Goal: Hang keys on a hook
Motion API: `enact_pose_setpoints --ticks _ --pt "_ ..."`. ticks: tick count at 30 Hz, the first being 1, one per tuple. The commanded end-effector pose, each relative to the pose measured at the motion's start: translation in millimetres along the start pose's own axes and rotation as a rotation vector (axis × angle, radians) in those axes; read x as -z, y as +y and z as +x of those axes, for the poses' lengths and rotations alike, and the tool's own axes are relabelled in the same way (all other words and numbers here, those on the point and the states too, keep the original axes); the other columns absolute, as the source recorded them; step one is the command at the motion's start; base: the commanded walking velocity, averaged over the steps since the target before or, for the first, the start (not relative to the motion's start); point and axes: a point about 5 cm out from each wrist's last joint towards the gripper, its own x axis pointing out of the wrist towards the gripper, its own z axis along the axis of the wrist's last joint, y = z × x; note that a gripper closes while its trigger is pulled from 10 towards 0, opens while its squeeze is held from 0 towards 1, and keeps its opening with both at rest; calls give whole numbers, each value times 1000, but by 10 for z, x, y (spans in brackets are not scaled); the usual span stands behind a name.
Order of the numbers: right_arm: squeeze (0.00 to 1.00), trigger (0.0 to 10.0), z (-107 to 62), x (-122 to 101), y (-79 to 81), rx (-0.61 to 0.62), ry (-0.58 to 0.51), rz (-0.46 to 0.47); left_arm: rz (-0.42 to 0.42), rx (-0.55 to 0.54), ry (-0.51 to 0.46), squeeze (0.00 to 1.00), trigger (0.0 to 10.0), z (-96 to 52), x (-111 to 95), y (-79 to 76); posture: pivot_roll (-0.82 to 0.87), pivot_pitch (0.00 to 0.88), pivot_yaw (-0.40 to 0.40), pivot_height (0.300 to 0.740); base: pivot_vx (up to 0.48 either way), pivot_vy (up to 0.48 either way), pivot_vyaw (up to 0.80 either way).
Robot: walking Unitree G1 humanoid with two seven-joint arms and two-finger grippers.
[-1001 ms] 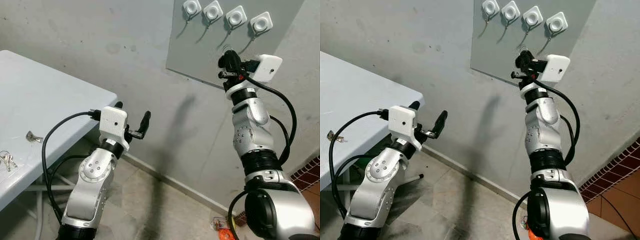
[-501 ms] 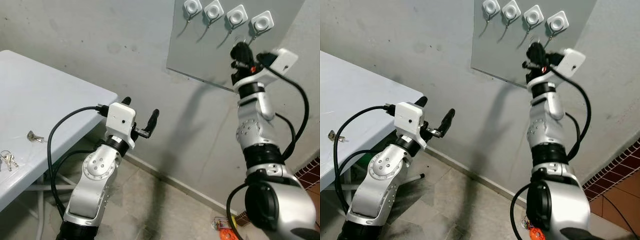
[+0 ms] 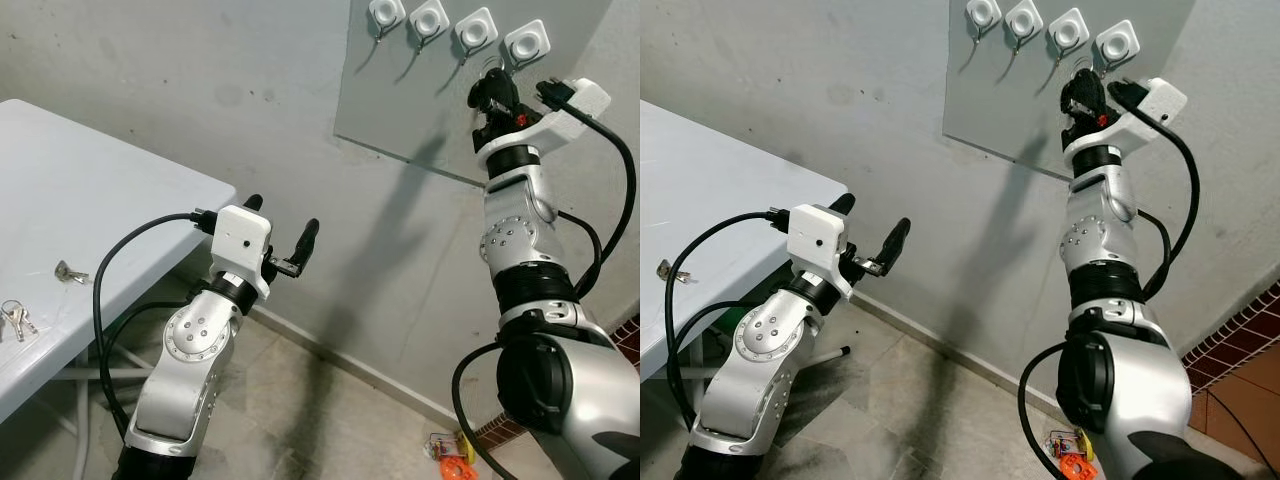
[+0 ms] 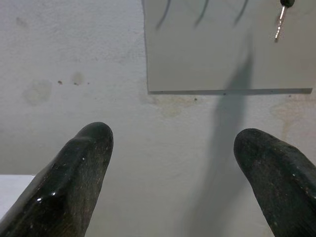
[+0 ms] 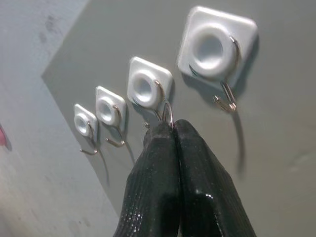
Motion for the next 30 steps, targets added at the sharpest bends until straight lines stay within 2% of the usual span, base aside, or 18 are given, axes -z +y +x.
enact_pose_setpoints --ticks 1,14,18,30 --pt "0 10000 32 -48 -20 26 -14 37 -10 -19 2 0 10000 -27 -13 24 27 68 -40 740 0 0 0" --pt "0 10000 0 -30 -68 36 -27 85 -13 -21 8 0 10000 -32 -11 27 23 71 -38 740 0 0 0" --pt "0 10000 -15 -113 -98 11 -83 106 -15 -19 11 0 10000 -22 -3 27 12 73 -30 740 0 0 0" --pt "0 10000 15 -176 -125 25 -100 117 -15 -15 8 0 10000 -13 -16 21 13 70 -27 740 0 0 0"
